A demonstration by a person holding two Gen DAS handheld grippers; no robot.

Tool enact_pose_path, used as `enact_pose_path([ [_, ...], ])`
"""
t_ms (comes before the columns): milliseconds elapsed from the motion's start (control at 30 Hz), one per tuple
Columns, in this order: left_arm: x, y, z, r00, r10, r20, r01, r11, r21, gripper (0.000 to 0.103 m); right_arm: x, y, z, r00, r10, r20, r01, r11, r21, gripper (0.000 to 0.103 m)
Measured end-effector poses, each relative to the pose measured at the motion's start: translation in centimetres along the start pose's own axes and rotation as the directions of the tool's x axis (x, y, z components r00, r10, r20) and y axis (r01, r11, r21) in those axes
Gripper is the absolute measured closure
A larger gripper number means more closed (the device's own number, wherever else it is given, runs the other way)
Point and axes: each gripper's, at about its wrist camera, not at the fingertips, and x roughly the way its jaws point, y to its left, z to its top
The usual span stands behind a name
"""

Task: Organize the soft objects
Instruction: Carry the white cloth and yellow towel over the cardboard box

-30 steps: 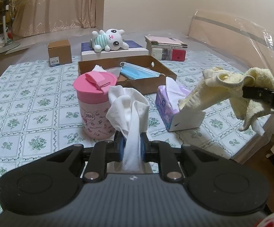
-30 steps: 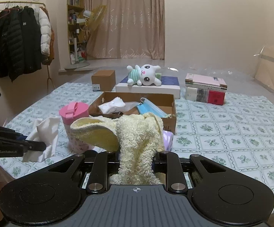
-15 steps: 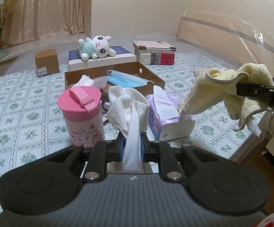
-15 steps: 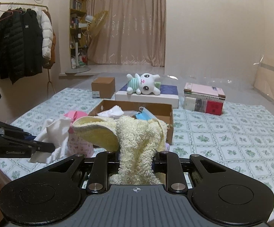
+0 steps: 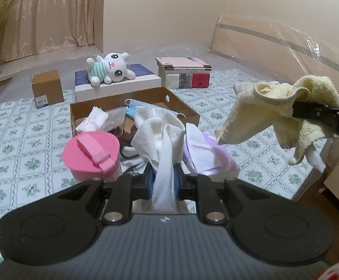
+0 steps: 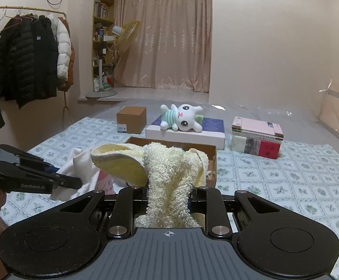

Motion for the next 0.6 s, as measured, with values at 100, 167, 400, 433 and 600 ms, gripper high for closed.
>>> enact_pose_path([
  [100, 0.2, 0.6, 1.2, 1.0, -0.006, 0.005, 0.006, 1.0, 0.005, 0.088, 0.7, -0.4, 1.0, 1.0, 0.018, 0.003, -0.018, 1.0, -0.001, 0.08],
  [167, 0.3, 1.0, 2.2, 1.0, -0.012, 0.011, 0.012, 1.0, 0.008, 0.088, 1.2, -0.8, 1.8, 0.999, 0.039, 0.004, -0.039, 0.999, 0.002, 0.08],
  [400, 1.3, 2.7, 5.5, 0.999, -0.036, 0.011, 0.036, 0.999, 0.018, 0.088, 3.7, -2.4, 5.4, 0.996, 0.087, 0.006, -0.087, 0.996, 0.004, 0.08],
  [433, 1.4, 2.8, 6.0, 0.999, -0.039, 0.01, 0.039, 0.999, 0.02, 0.088, 4.2, -2.6, 6.0, 0.996, 0.091, 0.004, -0.091, 0.996, -0.001, 0.08],
  [600, 2.7, 3.7, 9.1, 0.999, -0.037, 0.003, 0.037, 0.997, 0.064, 0.088, 6.9, -3.8, 8.2, 0.995, 0.097, -0.013, -0.098, 0.995, -0.027, 0.08],
])
